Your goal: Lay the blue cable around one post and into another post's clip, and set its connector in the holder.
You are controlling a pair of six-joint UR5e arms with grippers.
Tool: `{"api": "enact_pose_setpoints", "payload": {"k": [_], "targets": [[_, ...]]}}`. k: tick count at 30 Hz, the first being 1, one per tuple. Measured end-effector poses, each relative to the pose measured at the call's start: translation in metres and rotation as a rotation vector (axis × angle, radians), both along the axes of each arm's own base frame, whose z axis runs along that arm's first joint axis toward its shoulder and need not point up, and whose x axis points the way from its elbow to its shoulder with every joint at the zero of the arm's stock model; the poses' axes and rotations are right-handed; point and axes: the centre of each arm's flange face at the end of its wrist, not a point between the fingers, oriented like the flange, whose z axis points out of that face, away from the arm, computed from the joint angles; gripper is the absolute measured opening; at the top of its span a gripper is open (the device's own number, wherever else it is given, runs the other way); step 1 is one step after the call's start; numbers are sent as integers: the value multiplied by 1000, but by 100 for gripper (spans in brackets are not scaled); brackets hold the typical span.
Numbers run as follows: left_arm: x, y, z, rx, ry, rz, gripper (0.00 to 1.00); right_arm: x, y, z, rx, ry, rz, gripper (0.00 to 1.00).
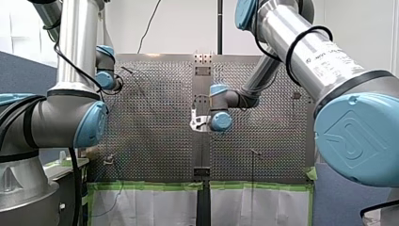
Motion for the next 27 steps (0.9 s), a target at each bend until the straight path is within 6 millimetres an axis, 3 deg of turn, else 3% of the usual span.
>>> {"api": "enact_pose_setpoints", "payload": {"k": [27], "targets": [[0,-3,0,2,-1,-5,100,-62,1,-56,25,12,-71,0]]}}
